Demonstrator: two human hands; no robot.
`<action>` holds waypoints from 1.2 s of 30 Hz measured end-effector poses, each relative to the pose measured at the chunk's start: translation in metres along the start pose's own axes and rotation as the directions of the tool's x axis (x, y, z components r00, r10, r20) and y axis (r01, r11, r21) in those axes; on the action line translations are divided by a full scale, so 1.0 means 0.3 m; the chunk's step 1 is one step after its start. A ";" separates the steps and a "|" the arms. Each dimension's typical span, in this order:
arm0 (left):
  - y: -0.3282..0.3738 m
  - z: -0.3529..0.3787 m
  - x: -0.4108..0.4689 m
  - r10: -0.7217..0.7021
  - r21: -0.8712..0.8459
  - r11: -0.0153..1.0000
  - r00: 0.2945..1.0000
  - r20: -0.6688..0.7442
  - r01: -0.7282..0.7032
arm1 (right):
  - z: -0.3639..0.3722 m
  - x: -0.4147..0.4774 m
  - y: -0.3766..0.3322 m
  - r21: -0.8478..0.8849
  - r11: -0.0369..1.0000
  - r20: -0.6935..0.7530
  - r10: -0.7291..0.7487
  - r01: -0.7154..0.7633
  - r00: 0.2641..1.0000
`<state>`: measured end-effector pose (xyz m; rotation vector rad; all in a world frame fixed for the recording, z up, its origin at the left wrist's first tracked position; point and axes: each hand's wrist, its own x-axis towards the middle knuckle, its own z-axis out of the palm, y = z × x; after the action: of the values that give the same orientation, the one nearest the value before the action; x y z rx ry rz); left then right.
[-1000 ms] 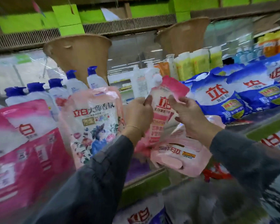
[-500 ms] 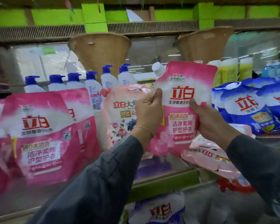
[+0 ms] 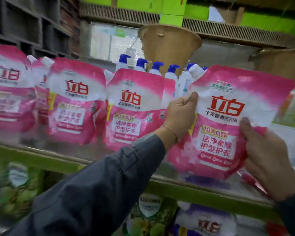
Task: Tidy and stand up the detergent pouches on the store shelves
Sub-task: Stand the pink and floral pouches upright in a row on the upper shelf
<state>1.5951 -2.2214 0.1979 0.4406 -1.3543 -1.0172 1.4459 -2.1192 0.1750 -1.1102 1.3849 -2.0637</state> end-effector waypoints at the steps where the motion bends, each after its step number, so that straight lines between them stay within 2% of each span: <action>1: 0.009 -0.052 -0.007 -0.006 0.015 1.000 1.000 -0.006 0.006 | 0.046 -0.022 0.006 0.013 1.000 0.009 0.016 -0.016 1.000; 4: 0.025 -0.224 -0.030 -0.012 0.067 0.998 0.999 -0.042 0.015 | 0.187 -0.080 0.044 0.038 0.996 0.052 0.077 -0.079 0.996; 7: 0.040 -0.386 -0.051 -0.006 0.128 0.992 0.995 -0.095 0.019 | 0.315 -0.130 0.089 0.029 0.997 0.085 0.065 -0.068 0.994; 13: 0.112 -0.637 -0.082 -0.067 0.067 0.995 0.989 -0.131 0.077 | 0.546 -0.217 0.088 0.066 0.994 0.124 0.073 -0.082 0.990; 15: 0.125 -0.700 -0.074 -0.074 0.133 0.986 0.984 -0.161 0.096 | 0.608 -0.237 0.087 0.050 0.997 0.140 0.057 -0.065 0.989; 17: 0.129 -0.747 -0.058 -0.082 0.271 0.952 0.970 -0.227 0.144 | 0.653 -0.246 0.098 0.022 0.997 0.157 0.066 -0.071 0.985; 20: 0.126 -0.786 -0.062 -0.150 0.381 0.896 0.962 -0.227 0.230 | 0.683 -0.257 0.104 0.008 0.998 0.173 0.064 -0.066 0.983; 23: 0.106 -0.781 -0.104 -0.277 0.310 0.895 0.945 -0.176 0.320 | 0.673 -0.263 0.112 -0.008 0.997 0.194 0.074 -0.074 0.978; 27: 0.077 -0.744 -0.112 -0.243 0.210 0.938 0.954 -0.175 0.277 | 0.673 -0.291 0.124 -0.005 0.995 0.167 0.095 -0.096 0.981; 32: 0.059 -0.744 -0.075 -0.265 0.253 0.912 0.934 -0.237 0.323 | 0.689 -0.277 0.132 0.050 0.989 0.111 0.130 -0.136 0.985; 36: 0.106 -0.748 -0.084 -0.124 0.239 0.951 0.948 -0.292 0.198 | 0.674 -0.265 0.125 0.045 0.991 0.124 0.119 -0.125 0.985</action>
<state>1.8183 -2.2478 0.1586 0.8760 -1.2201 -0.8718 1.6515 -2.1944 0.1481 -1.0823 1.2992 -1.9028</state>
